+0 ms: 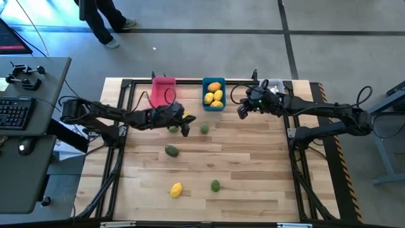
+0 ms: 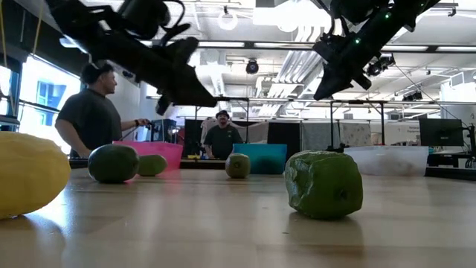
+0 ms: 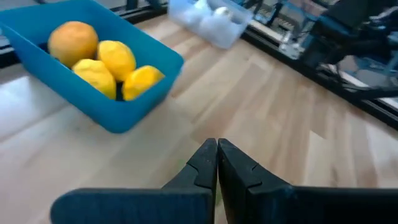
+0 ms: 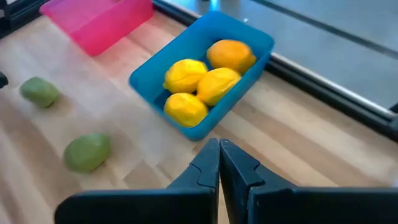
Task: Sort produce into baskets
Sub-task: Put the lemon into the blue bin
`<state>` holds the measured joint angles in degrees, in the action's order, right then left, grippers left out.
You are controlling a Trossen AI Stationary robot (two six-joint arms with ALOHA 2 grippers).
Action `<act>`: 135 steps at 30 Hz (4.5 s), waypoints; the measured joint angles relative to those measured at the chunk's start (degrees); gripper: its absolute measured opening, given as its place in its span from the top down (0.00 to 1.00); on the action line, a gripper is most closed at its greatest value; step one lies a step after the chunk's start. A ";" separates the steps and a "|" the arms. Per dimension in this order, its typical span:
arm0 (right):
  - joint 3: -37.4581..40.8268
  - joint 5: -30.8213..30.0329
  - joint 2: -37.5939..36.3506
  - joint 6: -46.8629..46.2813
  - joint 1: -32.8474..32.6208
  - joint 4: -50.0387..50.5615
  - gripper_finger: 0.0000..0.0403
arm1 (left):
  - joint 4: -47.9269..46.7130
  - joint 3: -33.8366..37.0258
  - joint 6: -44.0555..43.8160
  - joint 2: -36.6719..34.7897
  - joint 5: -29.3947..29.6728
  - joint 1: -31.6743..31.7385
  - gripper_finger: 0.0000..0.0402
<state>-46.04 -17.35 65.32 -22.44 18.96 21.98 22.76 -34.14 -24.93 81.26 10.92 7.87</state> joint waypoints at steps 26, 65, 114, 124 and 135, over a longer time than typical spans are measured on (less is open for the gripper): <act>0.00 5.54 6.72 -7.27 -23.40 -13.21 0.56 | -2.89 15.63 -0.59 -22.64 -4.79 -13.83 1.00; 0.00 21.56 10.49 12.09 -16.57 -9.16 0.99 | -60.94 -29.61 -48.46 6.98 -0.48 -42.23 1.00; 0.00 22.32 10.45 19.71 -15.19 -5.56 0.92 | -67.77 -43.49 -76.75 31.46 -10.32 -43.11 0.43; 0.00 22.32 10.45 19.71 -15.19 -5.49 0.92 | -64.54 -43.51 -81.57 33.33 -11.91 -43.16 0.43; 0.00 22.31 10.45 19.71 -15.19 -5.49 0.92 | -67.68 -43.51 -80.46 33.35 -11.75 -43.04 0.50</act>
<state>-46.04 4.96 75.77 -2.72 3.77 16.49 -44.92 -77.65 -105.39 114.61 -0.83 -35.18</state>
